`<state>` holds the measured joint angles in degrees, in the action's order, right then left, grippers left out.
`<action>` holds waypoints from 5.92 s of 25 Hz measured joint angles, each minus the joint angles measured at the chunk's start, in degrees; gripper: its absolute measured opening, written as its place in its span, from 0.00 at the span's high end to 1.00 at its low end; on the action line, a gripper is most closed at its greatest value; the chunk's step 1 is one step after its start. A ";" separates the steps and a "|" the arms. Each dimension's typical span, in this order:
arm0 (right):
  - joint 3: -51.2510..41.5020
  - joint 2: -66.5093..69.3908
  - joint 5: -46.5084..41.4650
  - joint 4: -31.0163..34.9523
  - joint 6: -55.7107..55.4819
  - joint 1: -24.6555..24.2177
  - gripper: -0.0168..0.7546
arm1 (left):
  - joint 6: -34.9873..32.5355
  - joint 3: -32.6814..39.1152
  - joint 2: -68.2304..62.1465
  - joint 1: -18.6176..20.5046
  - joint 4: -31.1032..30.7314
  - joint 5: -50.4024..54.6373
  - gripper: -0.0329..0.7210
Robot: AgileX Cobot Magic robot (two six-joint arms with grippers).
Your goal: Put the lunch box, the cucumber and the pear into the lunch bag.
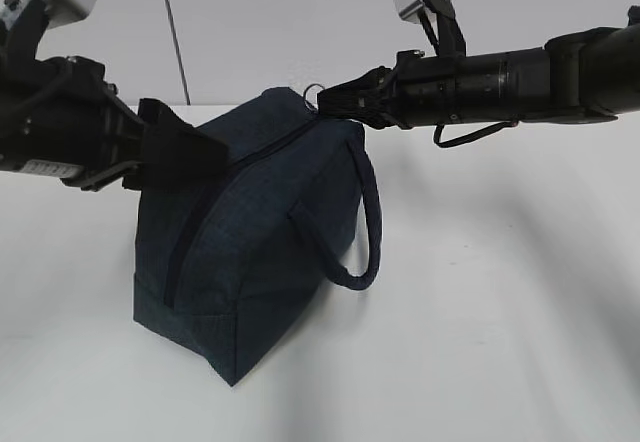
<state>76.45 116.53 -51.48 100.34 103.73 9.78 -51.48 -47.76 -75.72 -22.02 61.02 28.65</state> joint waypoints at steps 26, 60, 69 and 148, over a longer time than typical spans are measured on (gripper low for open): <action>0.00 0.00 -0.36 0.11 1.03 0.00 0.98 | 15.00 -0.47 2.85 0.00 -30.40 13.20 0.24; 0.00 0.00 -0.26 0.42 2.07 0.00 0.98 | 19.49 -22.89 -13.18 0.00 -27.42 0.69 0.26; 0.00 0.00 -0.26 0.42 2.16 0.00 0.98 | 22.36 -31.56 -19.09 1.69 -27.42 8.53 0.29; 0.35 3.23 5.90 0.88 3.05 -0.65 0.98 | 27.45 -36.97 -26.94 2.92 -33.06 18.59 0.91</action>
<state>76.81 119.76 -45.58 101.23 106.78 9.13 -24.03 -84.73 -102.66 -19.10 27.96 47.24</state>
